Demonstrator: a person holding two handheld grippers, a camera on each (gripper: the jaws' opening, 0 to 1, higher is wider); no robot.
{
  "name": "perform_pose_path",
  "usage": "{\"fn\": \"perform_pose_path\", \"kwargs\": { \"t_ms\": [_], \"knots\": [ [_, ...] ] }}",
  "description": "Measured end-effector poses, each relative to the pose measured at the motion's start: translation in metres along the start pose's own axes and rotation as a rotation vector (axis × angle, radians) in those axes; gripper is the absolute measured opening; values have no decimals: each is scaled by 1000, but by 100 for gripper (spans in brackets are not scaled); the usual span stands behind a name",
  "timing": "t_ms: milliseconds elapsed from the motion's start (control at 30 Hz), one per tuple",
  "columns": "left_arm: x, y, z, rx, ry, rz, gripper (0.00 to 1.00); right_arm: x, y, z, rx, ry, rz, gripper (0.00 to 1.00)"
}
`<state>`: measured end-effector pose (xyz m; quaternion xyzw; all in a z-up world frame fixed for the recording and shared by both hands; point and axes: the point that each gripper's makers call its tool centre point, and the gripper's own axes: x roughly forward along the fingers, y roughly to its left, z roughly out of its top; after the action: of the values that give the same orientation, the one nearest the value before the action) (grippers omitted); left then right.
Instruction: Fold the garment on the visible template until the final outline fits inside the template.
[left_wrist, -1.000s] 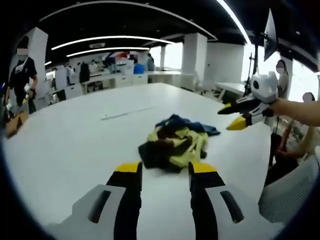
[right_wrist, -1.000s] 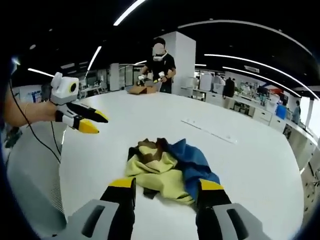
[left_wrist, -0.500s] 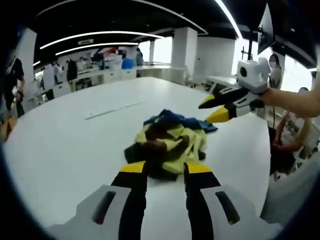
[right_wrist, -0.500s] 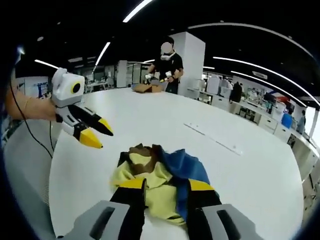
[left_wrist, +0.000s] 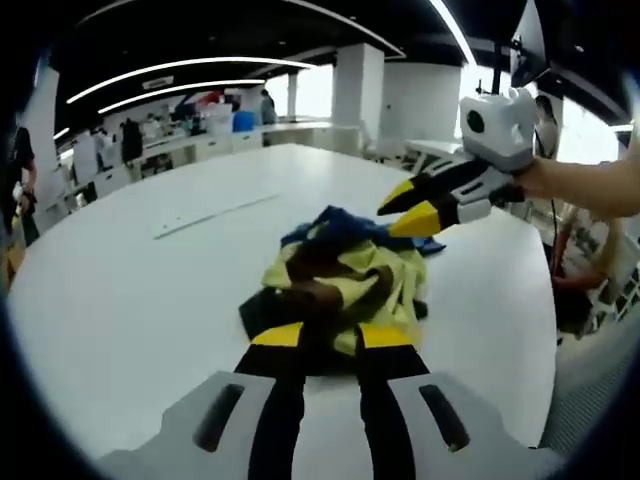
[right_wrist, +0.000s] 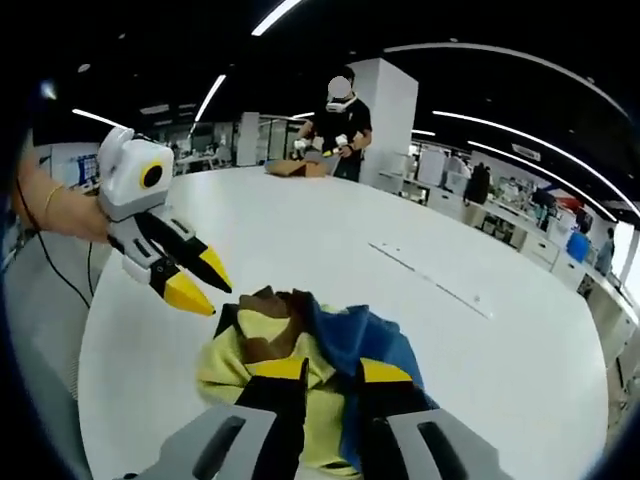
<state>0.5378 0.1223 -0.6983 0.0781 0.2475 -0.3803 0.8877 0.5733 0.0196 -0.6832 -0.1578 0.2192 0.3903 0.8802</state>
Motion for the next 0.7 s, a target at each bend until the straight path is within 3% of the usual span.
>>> {"fn": "perform_pose_path", "kwargs": {
  "t_ms": [333, 467, 533, 567, 700],
  "knots": [
    [21, 1, -9, 13, 35, 4, 12, 15, 2, -8, -45, 42, -6, 10],
    [26, 5, -15, 18, 64, 24, 6, 16, -3, -8, -39, 41, -27, 1],
    [26, 7, -16, -7, 70, 29, 0, 17, -6, -9, -35, 48, -38, 0],
    [24, 9, -19, -67, 82, 46, 0, 16, -7, -10, -35, 50, -44, 0],
    [18, 10, -14, -71, 63, 32, 0, 11, -8, -6, -37, 46, -49, 0]
  ]
}}
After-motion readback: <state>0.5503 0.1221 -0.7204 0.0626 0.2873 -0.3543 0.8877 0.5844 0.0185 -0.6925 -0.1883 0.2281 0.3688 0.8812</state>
